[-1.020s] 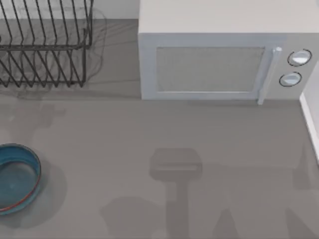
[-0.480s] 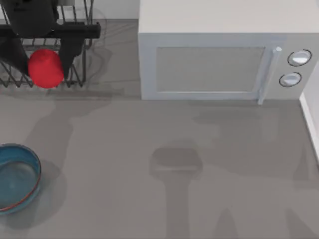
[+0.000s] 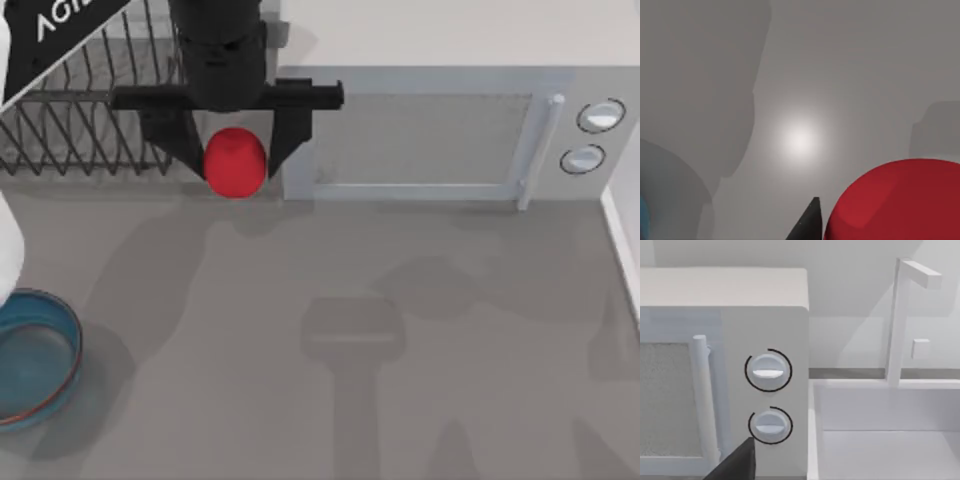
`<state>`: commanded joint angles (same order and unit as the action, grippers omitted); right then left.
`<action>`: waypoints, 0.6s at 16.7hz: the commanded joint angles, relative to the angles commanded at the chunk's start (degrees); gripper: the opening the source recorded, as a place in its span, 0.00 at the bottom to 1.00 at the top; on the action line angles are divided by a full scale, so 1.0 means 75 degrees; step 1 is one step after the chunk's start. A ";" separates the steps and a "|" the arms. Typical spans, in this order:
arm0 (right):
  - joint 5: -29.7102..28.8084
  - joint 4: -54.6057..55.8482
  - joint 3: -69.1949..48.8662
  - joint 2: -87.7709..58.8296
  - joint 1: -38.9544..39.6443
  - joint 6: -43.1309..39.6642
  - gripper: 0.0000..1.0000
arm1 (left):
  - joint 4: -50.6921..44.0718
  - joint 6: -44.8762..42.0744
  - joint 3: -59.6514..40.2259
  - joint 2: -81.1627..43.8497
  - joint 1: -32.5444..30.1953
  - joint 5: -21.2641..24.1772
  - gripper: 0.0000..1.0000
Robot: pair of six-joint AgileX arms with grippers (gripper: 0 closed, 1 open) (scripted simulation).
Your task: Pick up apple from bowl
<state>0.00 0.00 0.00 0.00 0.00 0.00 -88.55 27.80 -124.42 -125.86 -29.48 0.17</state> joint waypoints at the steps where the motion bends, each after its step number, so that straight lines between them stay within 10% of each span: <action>1: 0.0000 0.0000 0.0000 0.0000 0.0000 0.0000 1.00 | 0.0000 0.0000 0.0000 0.0000 0.0000 0.0000 0.00; 10: 0.0000 0.0000 0.0000 0.0000 0.0000 0.0000 1.00 | 0.2041 -0.0027 0.2042 0.0012 0.0029 0.0002 0.00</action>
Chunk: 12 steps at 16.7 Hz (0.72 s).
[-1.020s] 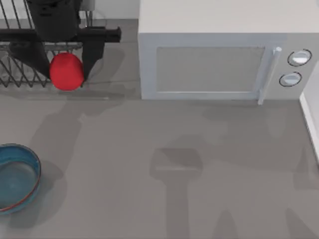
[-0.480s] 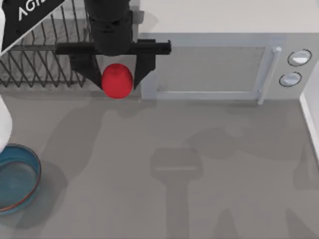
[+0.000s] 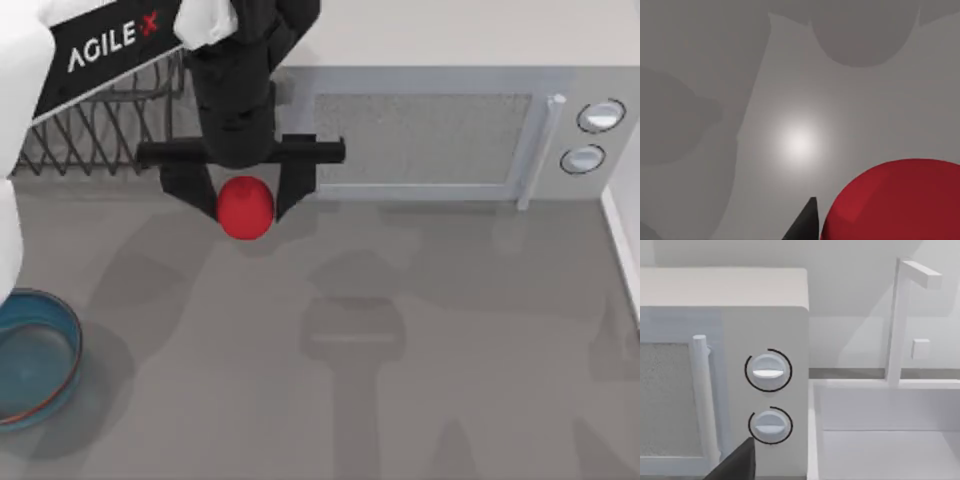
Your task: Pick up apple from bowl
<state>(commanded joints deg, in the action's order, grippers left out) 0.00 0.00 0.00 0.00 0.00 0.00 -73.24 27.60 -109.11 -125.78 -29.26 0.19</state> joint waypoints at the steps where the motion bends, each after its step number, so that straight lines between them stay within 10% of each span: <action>1: 0.0000 0.0000 0.0000 0.0000 0.0000 0.0000 1.00 | 0.0400 0.0001 0.0388 -0.0009 -0.0001 -0.0001 0.00; 9: 0.0000 0.0000 0.0000 0.0000 0.0000 0.0000 1.00 | 0.1294 0.0001 0.1276 -0.0029 -0.0004 -0.0002 0.00; 12: 0.0000 0.0000 0.0000 0.0000 0.0000 0.0000 1.00 | 0.1294 0.0001 0.1276 -0.0029 -0.0004 -0.0002 0.23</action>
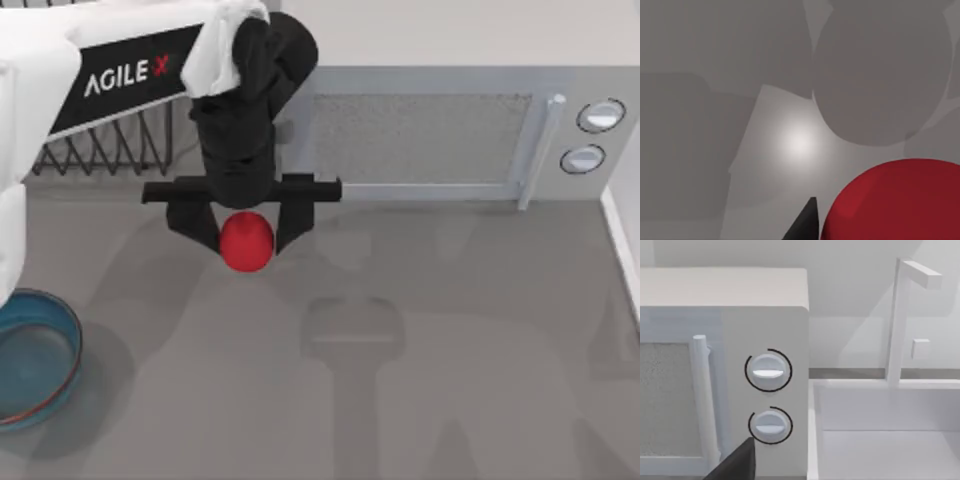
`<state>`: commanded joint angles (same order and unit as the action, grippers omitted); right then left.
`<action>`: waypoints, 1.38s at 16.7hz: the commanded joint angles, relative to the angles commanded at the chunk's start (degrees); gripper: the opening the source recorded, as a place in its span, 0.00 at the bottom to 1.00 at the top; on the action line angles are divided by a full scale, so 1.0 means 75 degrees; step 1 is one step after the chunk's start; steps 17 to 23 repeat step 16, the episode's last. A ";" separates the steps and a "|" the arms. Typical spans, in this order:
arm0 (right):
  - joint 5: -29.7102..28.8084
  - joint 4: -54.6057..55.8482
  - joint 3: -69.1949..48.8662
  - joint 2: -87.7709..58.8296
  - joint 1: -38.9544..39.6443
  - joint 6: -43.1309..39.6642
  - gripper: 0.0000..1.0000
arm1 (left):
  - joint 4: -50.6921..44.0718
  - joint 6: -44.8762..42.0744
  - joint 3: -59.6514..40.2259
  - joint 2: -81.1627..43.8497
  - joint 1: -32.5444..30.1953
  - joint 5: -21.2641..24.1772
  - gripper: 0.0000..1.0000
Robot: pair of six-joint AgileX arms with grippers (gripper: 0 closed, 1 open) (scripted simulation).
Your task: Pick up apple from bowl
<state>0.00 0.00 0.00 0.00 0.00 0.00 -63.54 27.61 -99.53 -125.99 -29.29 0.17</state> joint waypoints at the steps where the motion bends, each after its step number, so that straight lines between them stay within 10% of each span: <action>1: 0.0000 0.0000 0.0000 0.0000 0.0000 0.0000 1.00 | 0.0000 0.0000 0.0000 0.0000 0.0000 0.0000 0.30; 10: 0.0000 0.0000 0.0000 0.0000 0.0000 0.0000 1.00 | 0.0000 0.0000 0.0000 0.0000 0.0000 0.0000 0.98; 23: 0.0000 0.0000 0.0000 0.0000 0.0000 0.0000 1.00 | 0.0000 0.0000 0.0000 0.0000 0.0000 0.0000 1.00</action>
